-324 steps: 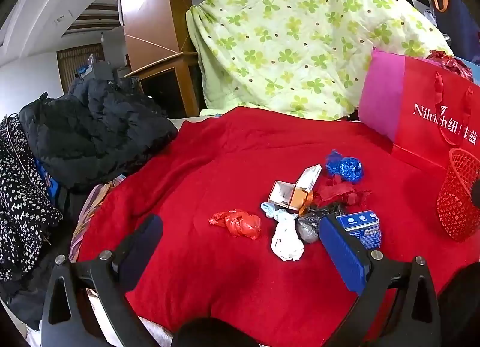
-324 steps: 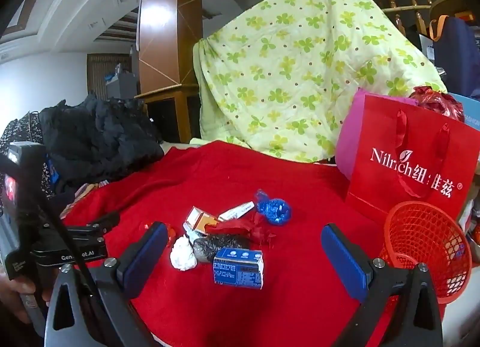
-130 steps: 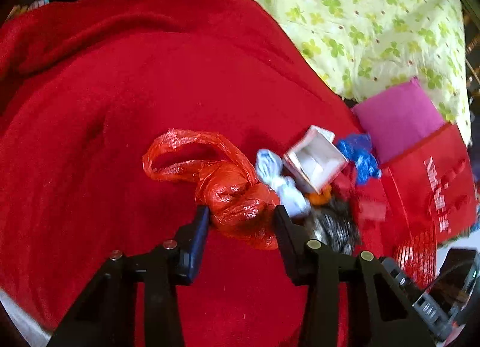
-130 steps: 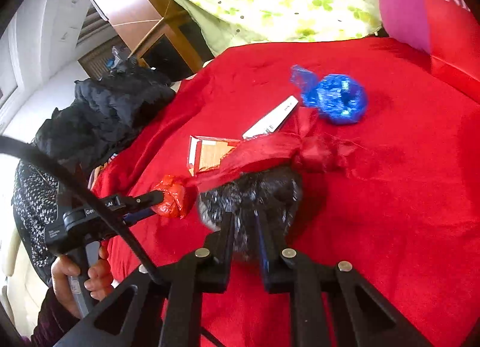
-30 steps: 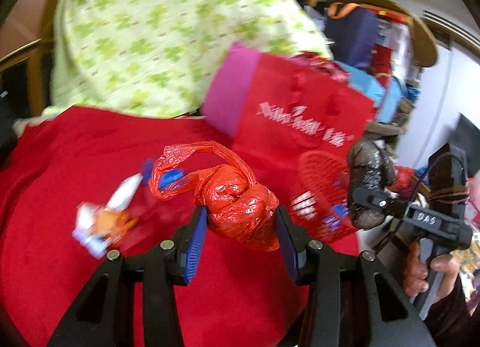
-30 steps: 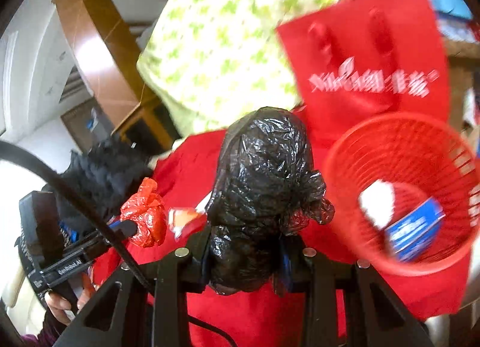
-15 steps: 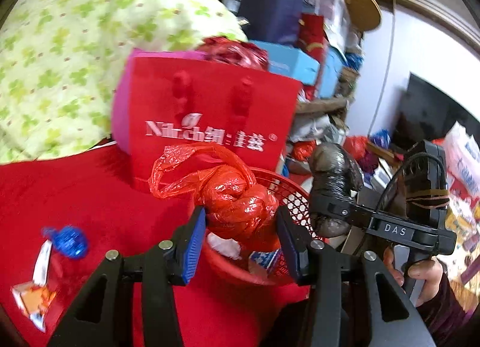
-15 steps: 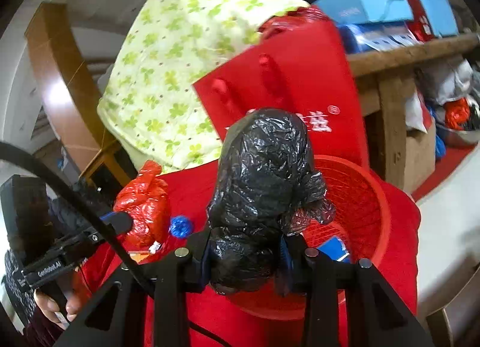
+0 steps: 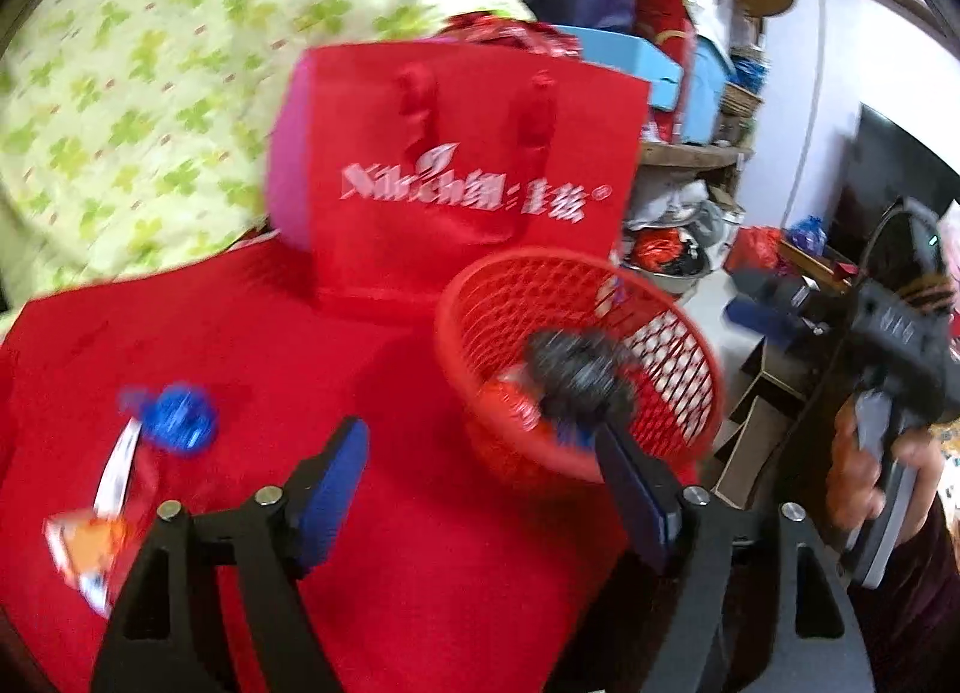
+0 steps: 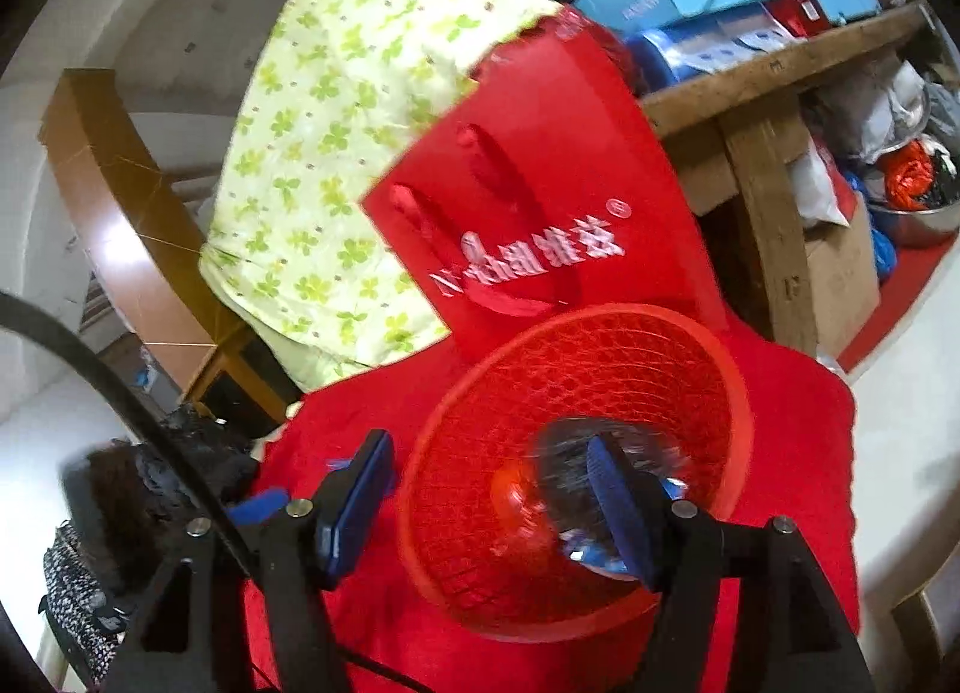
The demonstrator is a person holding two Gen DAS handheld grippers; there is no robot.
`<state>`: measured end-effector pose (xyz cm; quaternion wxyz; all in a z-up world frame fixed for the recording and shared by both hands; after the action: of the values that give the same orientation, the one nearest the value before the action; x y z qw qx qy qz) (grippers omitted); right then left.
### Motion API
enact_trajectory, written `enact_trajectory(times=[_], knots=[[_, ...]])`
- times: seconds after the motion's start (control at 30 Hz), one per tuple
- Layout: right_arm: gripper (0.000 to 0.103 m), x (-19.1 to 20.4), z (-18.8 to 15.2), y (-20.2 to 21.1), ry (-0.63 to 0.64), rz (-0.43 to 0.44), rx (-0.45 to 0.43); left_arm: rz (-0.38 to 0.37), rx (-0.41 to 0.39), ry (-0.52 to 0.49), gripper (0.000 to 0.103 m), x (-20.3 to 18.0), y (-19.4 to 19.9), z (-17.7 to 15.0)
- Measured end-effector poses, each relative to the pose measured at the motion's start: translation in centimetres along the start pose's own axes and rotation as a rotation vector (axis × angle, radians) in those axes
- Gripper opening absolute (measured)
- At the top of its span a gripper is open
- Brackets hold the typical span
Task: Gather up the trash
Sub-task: 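Carry the black bag and red bag into the red mesh basket and release, then move both grippers back over the remaining trash on the table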
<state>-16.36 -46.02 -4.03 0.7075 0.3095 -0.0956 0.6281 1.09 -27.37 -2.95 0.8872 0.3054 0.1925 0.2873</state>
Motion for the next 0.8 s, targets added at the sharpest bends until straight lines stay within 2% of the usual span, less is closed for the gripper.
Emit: enact_trajectory(times=[0.03, 0.2, 0.4, 0.47, 0.57, 0.67, 0.8], knots=[[0.071, 0.8, 0.1, 0.2, 0.016, 0.015, -0.01, 0.015, 0.003, 0.009, 0.081, 0.7, 0.4, -0.7], [0.071, 6.6, -0.2, 0.2, 0.121, 0.124, -0.034, 0.182, 0.017, 0.098, 0.081, 6.1, 4.1, -5.2], [0.071, 13.1, -2.4, -3.4, 0.194, 0.212, 0.056, 0.313, -0.047, 0.229, 0.081, 10.9, 9.4, -7.3], [0.071, 14.7, -3.1, -4.5, 0.213, 0.229, 0.091, 0.386, -0.068, 0.239, 0.082, 12.1, 11.0, -7.7], [0.071, 17.1, -4.2, -6.2, 0.245, 0.241, 0.128, 0.443, -0.097, 0.236, 0.082, 13.0, 12.6, -8.2], [0.071, 19.1, -5.0, -7.8, 0.27, 0.258, 0.163, 0.488, -0.114, 0.222, 0.082, 13.7, 13.4, -8.6], [0.071, 20.8, -5.7, -9.9, 0.289, 0.268, 0.198, 0.514, -0.118, 0.208, 0.082, 14.9, 13.7, -9.5]])
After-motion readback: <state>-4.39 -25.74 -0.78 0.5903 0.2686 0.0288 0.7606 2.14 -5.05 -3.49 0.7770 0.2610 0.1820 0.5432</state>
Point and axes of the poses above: each gripper's, at about its wrist camera, not at the fingertips, and y roughly against the way its jaws point, x to its left, z to its top, the point moved 1 cm from there along -y, roughly the way its jaws point, and after that the axes turned 8 degrees about y, right-handed, at the moved point
